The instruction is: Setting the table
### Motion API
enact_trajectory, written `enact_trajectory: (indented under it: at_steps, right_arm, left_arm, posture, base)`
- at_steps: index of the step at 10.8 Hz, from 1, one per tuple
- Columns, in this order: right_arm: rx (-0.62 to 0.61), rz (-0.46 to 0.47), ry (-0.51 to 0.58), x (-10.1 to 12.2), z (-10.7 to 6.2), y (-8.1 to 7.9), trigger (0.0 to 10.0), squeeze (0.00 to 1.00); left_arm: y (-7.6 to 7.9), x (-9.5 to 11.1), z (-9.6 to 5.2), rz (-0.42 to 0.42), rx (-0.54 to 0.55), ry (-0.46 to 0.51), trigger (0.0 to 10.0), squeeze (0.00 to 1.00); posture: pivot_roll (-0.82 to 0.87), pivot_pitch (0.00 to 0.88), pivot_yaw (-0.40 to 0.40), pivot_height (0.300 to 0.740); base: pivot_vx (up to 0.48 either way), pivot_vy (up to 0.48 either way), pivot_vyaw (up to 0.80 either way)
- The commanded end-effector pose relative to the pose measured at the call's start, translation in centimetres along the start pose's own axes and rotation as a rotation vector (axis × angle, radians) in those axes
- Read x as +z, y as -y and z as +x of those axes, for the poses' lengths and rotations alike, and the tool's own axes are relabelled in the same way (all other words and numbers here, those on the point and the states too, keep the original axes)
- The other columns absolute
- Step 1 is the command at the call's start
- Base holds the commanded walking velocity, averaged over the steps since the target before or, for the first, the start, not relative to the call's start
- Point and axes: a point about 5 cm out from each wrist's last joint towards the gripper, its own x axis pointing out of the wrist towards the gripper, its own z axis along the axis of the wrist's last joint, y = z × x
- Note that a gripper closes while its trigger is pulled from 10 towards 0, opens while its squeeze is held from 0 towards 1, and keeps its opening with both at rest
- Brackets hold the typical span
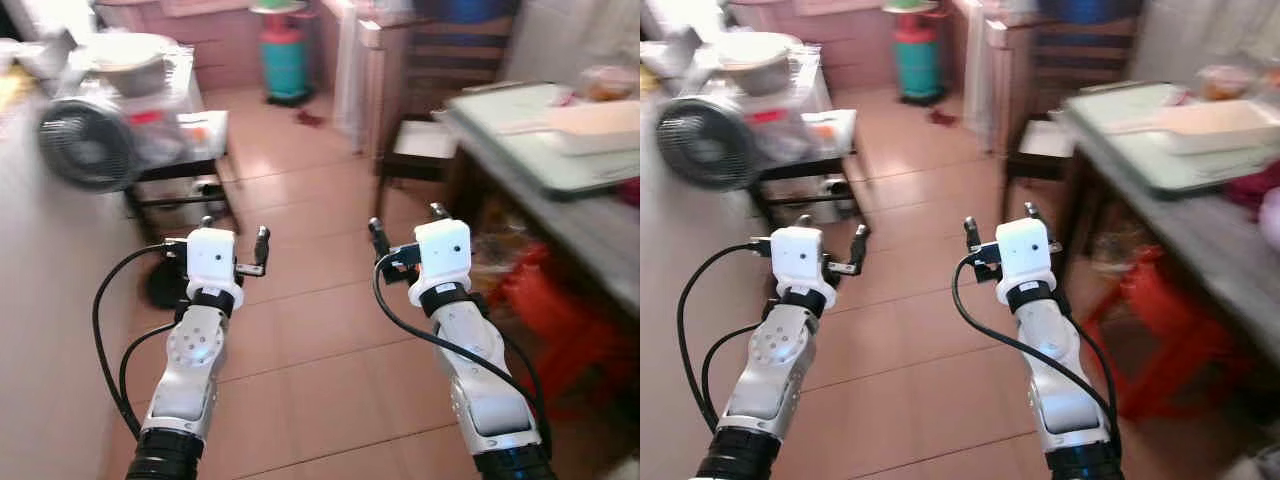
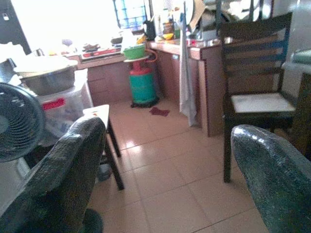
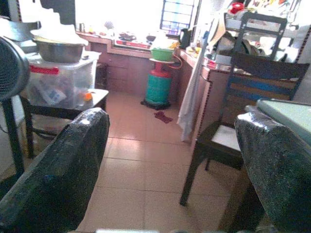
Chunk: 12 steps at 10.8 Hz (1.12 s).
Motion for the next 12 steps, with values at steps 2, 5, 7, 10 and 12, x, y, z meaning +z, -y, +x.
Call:
enact_trajectory:
  at_steps: [2, 5, 7, 10, 12]
  right_arm:
    - [0.001, 0.000, -0.024, -0.6, -0.2, 0.4, 10.0, 0.00]
    - [0.011, 0.003, -0.026, -0.8, -0.4, 0.4, 10.0, 0.00]
    - [0.007, 0.027, -0.014, -0.6, -0.6, 0.7, 10.0, 0.00]
    - [-0.027, 0.003, -0.016, -0.6, -0.8, 1.2, 10.0, 0.00]
    - [-0.071, -0.014, -0.026, -0.7, -1.5, 1.8, 10.0, 0.00]
  left_arm:
    - [0.8, 0.2, 0.0, 0.016, -0.034, 0.019, 10.0, 0.00]
    - [1.0, -0.3, -0.6, -0.002, -0.005, 0.004, 10.0, 0.00]
    - [1.3, -0.2, -0.7, -0.006, -0.008, 0.005, 10.0, 0.00]
    - [1.6, -0.2, -0.1, -0.009, -0.023, 0.009, 10.0, 0.00]
    - [1.7, -0.4, 0.3, -0.052, -0.021, -0.010, 10.0, 0.00]
  posture:
    - [-0.08, 0.061, 0.071, 0.740]
    - [-0.08, 0.068, 0.049, 0.740]
    - [-0.08, 0.068, 0.055, 0.740]
    - [-0.12, 0.068, 0.064, 0.740]
    - [-0.16, 0.083, 0.100, 0.740]
  base:
    - [0.000, 0.000, 0.00]
    - [0.000, 0.000, 0.00]
    - [0.000, 0.000, 0.00]
    - [0.000, 0.000, 0.00]
    - [0.000, 0.000, 0.00]
